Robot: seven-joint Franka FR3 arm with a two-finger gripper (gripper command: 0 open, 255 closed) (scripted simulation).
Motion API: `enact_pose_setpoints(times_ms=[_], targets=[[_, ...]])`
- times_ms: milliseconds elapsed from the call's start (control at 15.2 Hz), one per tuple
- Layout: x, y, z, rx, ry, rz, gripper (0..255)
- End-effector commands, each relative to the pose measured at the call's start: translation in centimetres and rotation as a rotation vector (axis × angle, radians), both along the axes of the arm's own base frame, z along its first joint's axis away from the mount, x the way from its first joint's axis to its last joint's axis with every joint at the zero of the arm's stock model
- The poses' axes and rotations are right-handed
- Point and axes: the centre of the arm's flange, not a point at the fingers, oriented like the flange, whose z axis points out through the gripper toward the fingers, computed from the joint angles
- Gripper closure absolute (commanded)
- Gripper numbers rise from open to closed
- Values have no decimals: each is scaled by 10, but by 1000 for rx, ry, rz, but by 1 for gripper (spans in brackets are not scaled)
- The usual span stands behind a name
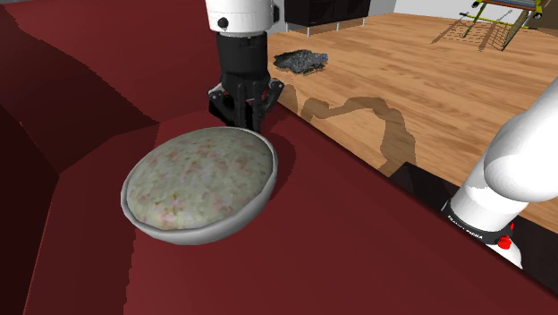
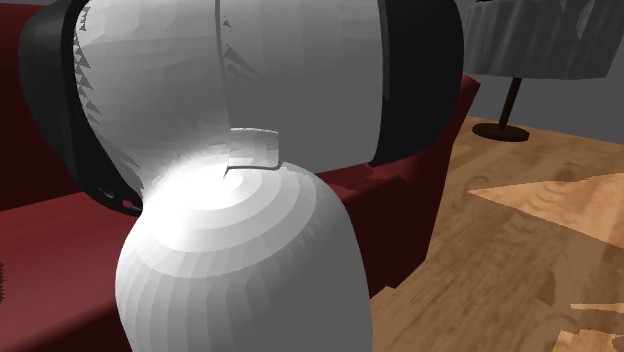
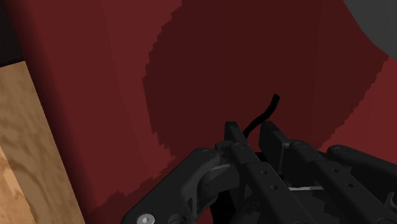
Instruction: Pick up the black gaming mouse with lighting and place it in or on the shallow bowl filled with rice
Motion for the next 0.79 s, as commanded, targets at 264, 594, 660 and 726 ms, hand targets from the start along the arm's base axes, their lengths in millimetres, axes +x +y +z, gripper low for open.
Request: enact_pose_setpoints(times_ms=[264,594,660,726], targets=[[0,0,32,0,0,0,255],[0,0,58,0,0,0,255],[0,0,63,0,0,0,255],[0,0,69,0,0,0,255]])
